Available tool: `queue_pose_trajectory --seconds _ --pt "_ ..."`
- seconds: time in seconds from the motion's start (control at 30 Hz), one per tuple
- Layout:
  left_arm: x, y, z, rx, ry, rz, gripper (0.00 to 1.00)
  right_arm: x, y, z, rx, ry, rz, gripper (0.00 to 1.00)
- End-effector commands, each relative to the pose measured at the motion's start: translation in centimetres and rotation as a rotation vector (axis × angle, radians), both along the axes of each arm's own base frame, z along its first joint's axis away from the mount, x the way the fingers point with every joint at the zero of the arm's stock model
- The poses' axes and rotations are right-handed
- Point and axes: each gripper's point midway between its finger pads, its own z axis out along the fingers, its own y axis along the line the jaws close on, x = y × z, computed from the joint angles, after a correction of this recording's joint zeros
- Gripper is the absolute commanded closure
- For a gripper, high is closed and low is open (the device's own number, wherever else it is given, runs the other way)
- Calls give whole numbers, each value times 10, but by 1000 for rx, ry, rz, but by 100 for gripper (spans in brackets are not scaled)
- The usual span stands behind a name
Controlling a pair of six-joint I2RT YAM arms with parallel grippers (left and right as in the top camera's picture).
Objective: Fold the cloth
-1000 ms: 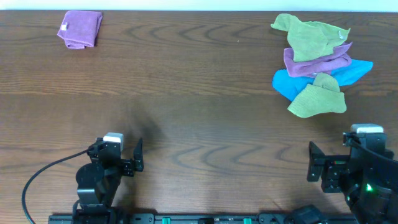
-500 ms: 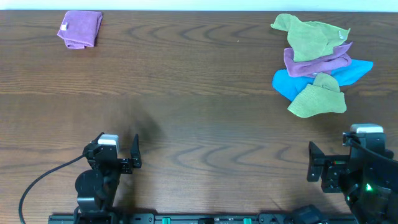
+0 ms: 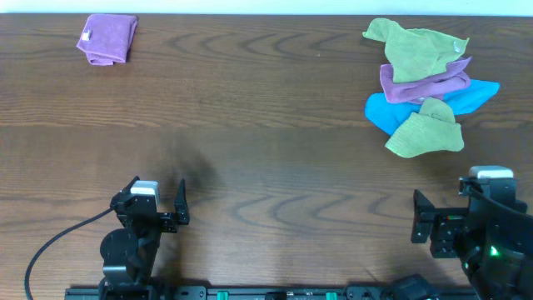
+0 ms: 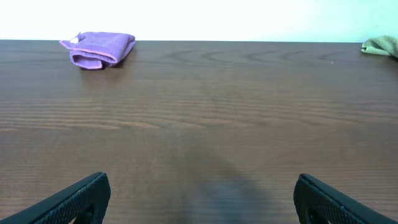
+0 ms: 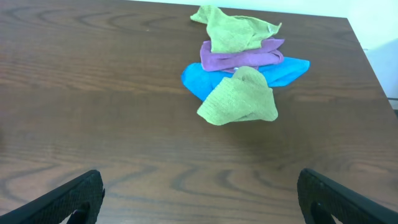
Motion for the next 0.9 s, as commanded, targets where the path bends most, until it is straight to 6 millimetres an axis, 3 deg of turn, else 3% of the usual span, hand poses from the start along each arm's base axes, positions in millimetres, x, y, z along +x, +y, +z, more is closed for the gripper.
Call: queue_pose_trajectory --seconds 0.0,0.4,0.53,0.87 --pt "0 2 -11 -5 20 18 5 -1 -1 0 3 -4 -10 1" --pt "0 2 -11 -5 20 18 4 -1 -7 -10 -66 11 0 1" --pt "0 2 -11 -5 20 18 5 2 -5 -38 -9 -59 -12 1" --pt "0 2 -11 -5 20 18 5 0 -5 -129 72 -143 -33 1"
